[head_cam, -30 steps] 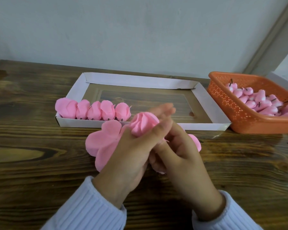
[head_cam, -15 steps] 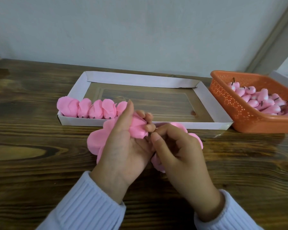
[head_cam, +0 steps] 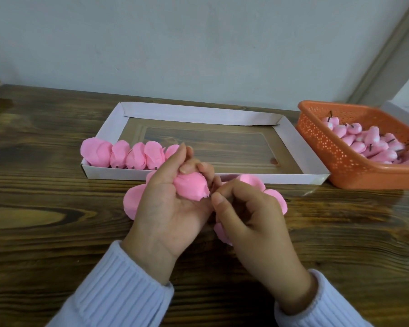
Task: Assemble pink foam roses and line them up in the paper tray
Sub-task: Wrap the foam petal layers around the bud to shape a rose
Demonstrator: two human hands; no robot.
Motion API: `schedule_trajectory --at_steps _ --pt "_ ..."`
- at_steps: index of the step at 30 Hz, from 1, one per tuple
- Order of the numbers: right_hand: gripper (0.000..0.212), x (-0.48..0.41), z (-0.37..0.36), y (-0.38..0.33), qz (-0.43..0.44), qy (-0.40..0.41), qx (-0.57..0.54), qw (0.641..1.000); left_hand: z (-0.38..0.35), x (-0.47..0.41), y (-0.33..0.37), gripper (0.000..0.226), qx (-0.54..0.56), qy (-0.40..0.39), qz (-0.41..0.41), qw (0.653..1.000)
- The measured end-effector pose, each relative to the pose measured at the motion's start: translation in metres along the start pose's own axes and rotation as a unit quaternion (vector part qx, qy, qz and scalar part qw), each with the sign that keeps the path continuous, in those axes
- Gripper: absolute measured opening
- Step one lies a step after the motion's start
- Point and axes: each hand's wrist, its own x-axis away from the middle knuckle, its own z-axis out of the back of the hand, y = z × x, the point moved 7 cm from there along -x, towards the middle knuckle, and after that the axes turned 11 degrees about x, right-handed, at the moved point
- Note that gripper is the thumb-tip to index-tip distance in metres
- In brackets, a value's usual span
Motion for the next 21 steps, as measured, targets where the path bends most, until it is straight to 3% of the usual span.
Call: schedule_trajectory --at_steps 4,8,12,16,21 --pt "0.016 0.0 0.002 -0.001 -0.007 0.008 -0.025 1.0 -0.002 0.001 0.001 0.017 -0.01 -0.014 -0.007 1.0" --pt "0.021 0.0 -0.002 0.001 -0.048 -0.005 -0.075 0.996 -0.007 0.005 -0.006 0.018 -0.092 -0.024 -0.015 0.995" --pt "0.023 0.0 -0.006 0.0 -0.038 -0.033 -0.097 0.994 -0.013 0.01 -0.009 0.019 -0.267 -0.065 -0.064 0.959" --pt "0.009 -0.001 -0.003 0.0 -0.031 -0.027 -0.161 0.986 -0.018 0.015 -0.01 0.033 -0.297 -0.1 -0.059 0.948" --pt "0.025 0.0 -0.01 -0.003 -0.044 -0.083 -0.217 0.972 -0.019 0.021 -0.016 0.021 -0.372 -0.115 -0.023 0.921"
